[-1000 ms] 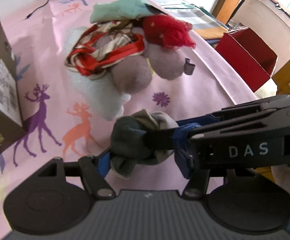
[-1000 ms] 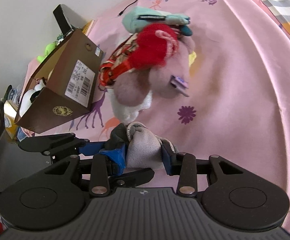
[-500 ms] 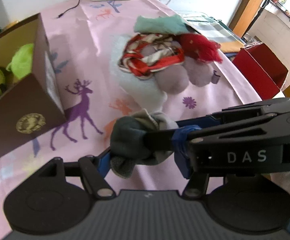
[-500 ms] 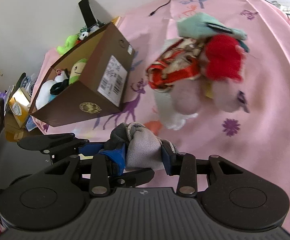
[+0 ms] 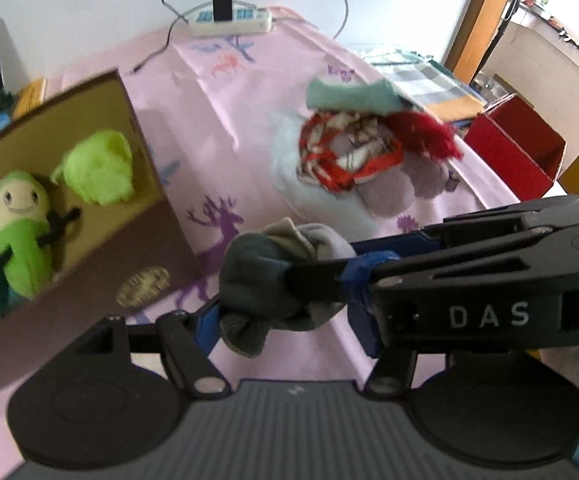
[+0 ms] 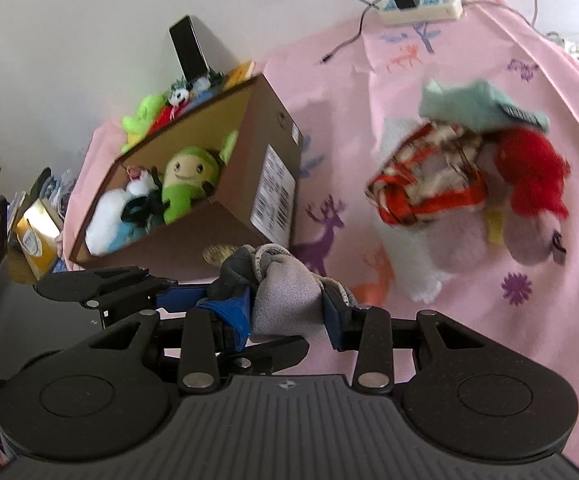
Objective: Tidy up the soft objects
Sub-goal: 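Lift the grey-white sock with both grippers and carry it toward the box, then lower the sock into the cardboard box and open both grippers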
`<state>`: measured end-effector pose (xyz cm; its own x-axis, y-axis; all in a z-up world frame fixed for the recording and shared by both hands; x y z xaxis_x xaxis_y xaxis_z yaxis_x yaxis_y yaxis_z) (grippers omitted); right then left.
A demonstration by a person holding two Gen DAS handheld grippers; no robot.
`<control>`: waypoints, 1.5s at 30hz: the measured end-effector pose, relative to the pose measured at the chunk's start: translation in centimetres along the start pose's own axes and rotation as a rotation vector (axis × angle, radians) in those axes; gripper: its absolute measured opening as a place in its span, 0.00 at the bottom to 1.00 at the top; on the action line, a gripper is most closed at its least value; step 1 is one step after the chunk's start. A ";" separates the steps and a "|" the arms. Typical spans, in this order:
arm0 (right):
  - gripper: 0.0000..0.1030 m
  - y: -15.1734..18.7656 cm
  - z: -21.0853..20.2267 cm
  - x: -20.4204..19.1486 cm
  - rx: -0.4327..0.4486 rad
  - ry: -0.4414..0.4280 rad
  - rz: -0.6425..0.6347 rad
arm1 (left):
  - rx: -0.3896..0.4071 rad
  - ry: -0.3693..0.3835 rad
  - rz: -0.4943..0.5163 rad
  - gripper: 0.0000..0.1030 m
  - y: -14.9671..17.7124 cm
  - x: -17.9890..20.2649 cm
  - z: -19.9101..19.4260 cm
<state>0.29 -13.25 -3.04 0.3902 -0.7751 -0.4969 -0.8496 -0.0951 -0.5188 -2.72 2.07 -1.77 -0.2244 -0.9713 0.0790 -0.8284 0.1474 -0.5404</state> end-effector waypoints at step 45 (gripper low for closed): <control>0.21 -9.1 13.7 -11.6 -0.070 0.182 -0.187 | 0.030 -0.022 -0.072 0.59 -3.0 -17.4 3.2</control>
<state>8.36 5.15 -2.06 0.4780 -0.8389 -0.2602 -0.7937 -0.2856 -0.5372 5.30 17.94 -4.24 -0.1531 -0.9831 0.1000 -0.8261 0.0718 -0.5589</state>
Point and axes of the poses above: each gripper's, at about its wrist camera, not at the fingertips, and z roughly the way its jaws point, x to its right, y to its underside, the point moved 1 cm from there along z, roughly the way its jaws point, and after that the axes turned 2 degrees about z, right-handed, at the moved point
